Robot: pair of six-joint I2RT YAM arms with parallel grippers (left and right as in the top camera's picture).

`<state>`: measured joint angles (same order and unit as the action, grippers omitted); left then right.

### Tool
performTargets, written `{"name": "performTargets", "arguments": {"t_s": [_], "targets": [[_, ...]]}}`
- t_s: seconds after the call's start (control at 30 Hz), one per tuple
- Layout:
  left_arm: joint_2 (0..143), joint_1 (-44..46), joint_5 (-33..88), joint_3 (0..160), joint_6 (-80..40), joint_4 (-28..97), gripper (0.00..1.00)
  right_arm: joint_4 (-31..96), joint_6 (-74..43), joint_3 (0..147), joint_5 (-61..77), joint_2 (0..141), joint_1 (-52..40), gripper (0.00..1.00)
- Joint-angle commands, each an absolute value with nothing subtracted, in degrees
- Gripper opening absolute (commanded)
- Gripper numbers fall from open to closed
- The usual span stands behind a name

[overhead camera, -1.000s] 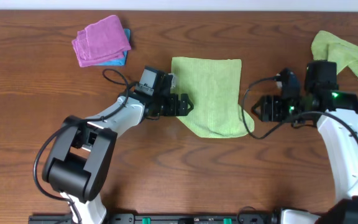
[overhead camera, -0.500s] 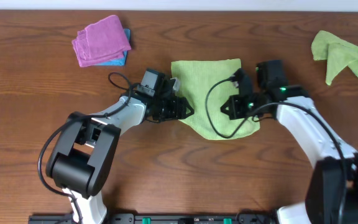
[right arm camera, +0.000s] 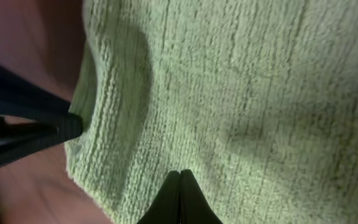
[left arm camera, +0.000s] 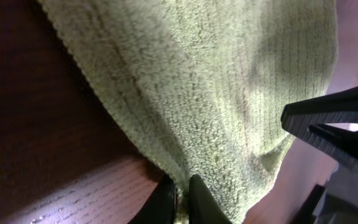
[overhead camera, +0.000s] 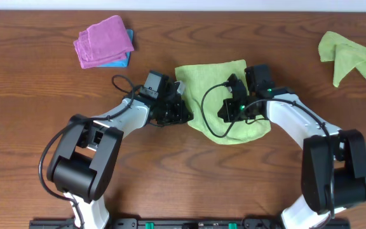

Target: Fold the cloth

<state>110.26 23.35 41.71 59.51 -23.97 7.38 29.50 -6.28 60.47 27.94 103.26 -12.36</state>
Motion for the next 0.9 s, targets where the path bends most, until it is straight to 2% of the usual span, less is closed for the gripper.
{"name": "performTargets", "arguments": {"t_s": [0.0, 0.2, 0.37, 0.6, 0.87], "targets": [[111.13, 23.24, 42.30, 58.94, -23.38, 7.53, 0.06, 28.25, -8.14, 60.45, 26.30, 103.46, -12.73, 0.01], [111.11, 23.20, 42.33, 59.07, -23.38, 9.30, 0.06, 24.91, -10.79, 60.45, 23.73, 103.59, -12.84, 0.01], [110.65, 22.06, 43.07, 60.69, -23.88, 15.73, 0.06, 22.59, -12.03, 60.45, 22.39, 104.71, -12.95, 0.01], [110.45, 19.81, 43.03, 70.63, -20.29, 29.15, 0.06, 21.56, -11.97, 60.45, 18.98, 105.16, -15.20, 0.01], [110.45, 19.86, 37.32, 79.40, -16.62, 35.46, 0.06, 18.87, -13.54, 60.45, 14.52, 105.16, -18.85, 0.01]]}}
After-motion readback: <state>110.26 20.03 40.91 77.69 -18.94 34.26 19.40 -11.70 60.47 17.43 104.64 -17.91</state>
